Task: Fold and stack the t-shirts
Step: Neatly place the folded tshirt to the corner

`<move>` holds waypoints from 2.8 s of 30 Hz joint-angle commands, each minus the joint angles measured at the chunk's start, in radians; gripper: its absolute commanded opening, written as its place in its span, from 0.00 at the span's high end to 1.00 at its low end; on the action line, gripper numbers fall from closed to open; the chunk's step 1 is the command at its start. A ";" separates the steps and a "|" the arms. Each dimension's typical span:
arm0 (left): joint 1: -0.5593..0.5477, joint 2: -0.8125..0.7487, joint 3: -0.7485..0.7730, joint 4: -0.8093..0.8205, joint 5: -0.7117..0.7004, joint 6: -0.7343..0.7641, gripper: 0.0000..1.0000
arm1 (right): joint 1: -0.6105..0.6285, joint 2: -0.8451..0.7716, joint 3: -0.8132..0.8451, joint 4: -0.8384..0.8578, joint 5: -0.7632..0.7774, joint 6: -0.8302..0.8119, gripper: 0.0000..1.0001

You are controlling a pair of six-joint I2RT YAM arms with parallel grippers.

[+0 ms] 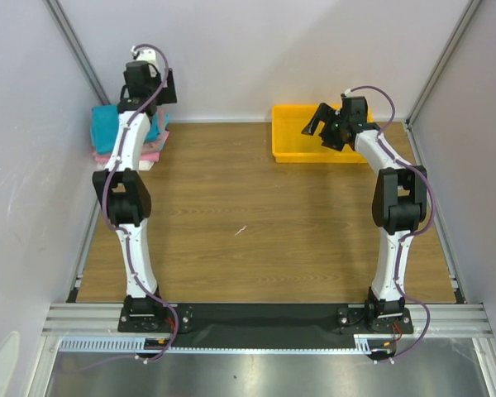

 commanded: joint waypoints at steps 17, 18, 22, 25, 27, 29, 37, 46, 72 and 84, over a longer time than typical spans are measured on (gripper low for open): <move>0.035 -0.031 -0.118 0.097 0.185 -0.177 0.00 | -0.021 -0.047 0.033 0.088 -0.062 -0.023 0.00; 0.033 -0.087 -0.136 0.092 0.202 -0.173 0.00 | -0.021 -0.072 0.038 0.094 -0.062 -0.026 0.00; 0.019 -0.294 -0.289 0.123 0.219 -0.170 0.00 | -0.030 -0.135 0.033 0.108 -0.072 -0.037 0.00; 0.010 -0.490 -0.463 0.135 0.220 -0.195 0.00 | -0.032 -0.208 0.026 0.077 -0.065 -0.050 0.00; 0.010 -0.601 -0.570 0.155 0.239 -0.224 0.00 | -0.032 -0.283 0.007 0.071 -0.055 -0.072 0.00; 0.010 -0.762 -0.729 0.187 0.247 -0.235 0.00 | -0.033 -0.348 -0.051 0.074 -0.018 -0.087 0.00; 0.008 -1.224 -1.156 0.177 0.165 -0.247 0.00 | -0.029 -0.746 -0.381 0.158 0.146 -0.136 0.00; 0.010 -1.675 -1.557 0.158 0.081 -0.328 0.00 | -0.015 -1.133 -0.831 0.128 0.422 -0.029 0.00; 0.008 -1.967 -1.894 0.071 0.041 -0.457 0.00 | -0.004 -1.551 -1.318 0.019 0.557 0.120 0.00; 0.007 -1.944 -1.885 0.065 0.043 -0.460 0.00 | -0.004 -1.534 -1.323 0.066 0.498 0.091 0.00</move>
